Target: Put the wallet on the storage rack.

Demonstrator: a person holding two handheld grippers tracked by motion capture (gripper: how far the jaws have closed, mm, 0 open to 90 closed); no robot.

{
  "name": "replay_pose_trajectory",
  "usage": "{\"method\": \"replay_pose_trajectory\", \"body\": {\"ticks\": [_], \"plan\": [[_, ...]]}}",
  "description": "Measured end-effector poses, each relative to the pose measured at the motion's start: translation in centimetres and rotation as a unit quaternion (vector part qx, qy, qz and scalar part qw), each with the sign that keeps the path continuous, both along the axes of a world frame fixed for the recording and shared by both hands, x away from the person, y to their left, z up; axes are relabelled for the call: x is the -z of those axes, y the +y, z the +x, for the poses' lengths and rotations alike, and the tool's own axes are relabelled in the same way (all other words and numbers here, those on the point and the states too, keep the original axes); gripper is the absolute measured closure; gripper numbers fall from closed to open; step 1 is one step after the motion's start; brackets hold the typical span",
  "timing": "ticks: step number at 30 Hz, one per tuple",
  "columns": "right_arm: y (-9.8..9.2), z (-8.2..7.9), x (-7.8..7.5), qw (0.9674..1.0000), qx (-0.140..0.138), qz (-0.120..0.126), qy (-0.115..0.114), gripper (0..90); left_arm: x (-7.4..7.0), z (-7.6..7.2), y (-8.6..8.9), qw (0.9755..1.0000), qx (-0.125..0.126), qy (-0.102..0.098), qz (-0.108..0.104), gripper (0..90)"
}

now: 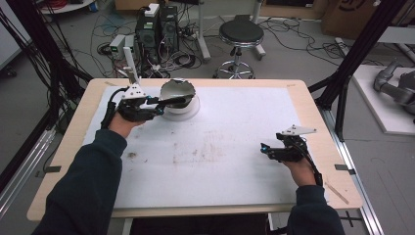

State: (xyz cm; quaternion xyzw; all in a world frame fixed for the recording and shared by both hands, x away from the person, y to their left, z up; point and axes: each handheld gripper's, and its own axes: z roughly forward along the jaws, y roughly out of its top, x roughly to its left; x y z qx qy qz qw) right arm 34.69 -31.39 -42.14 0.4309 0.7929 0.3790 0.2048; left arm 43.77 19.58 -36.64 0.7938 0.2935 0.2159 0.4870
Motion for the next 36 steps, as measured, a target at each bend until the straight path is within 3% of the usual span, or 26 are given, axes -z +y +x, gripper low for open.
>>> {"method": "replay_pose_trajectory", "body": {"ticks": [3, 6, 11, 20, 23, 25, 28, 30, 36], "plan": [[-0.1, 0.0, 0.0, 1.0, -0.001, -0.001, -0.002, 21.6, 0.0, 0.1, 0.0, 1.0, -0.005, -0.003, -0.007, 54.6], [-0.2, 0.0, 0.0, 1.0, 0.0, 0.001, -0.001, 21.6, 0.0, -0.1, 0.0, 0.9999, -0.002, 0.006, 0.012, 50.6], [-0.3, -0.1, 0.0, 1.0, 0.0, -0.001, 0.0, 21.6, 0.2, -0.3, 0.0, 0.9998, -0.012, 0.015, 0.005, 45.0], [-0.1, -0.1, 0.0, 1.0, -0.001, -0.001, -0.002, 21.6, 2.0, -0.9, 0.7, 0.9988, -0.034, 0.033, -0.007, 41.8], [-0.1, -0.1, 0.0, 1.0, -0.001, -0.001, 0.0, 21.6, 2.2, -1.4, 1.4, 0.9985, -0.041, 0.025, -0.028, 39.4], [-0.1, -0.1, -0.1, 1.0, -0.002, 0.0, -0.004, 21.6, 2.2, -2.0, 1.9, 0.9974, -0.049, 0.026, -0.045, 32.4], [-0.2, -0.1, -0.1, 0.9999, -0.004, 0.004, -0.009, 21.6, 2.6, -3.5, 2.8, 0.9944, -0.062, 0.013, -0.084, 26.5], [-0.3, -0.1, -0.1, 0.9999, -0.003, 0.007, -0.011, 21.6, 2.9, -4.6, 3.2, 0.9934, -0.073, 0.001, -0.088, 20.1], [-0.5, -0.3, -0.2, 0.9996, -0.012, 0.018, -0.02, 21.5, 3.4, -7.8, 3.8, 0.9893, -0.098, -0.04, -0.101, 20.0]]}}
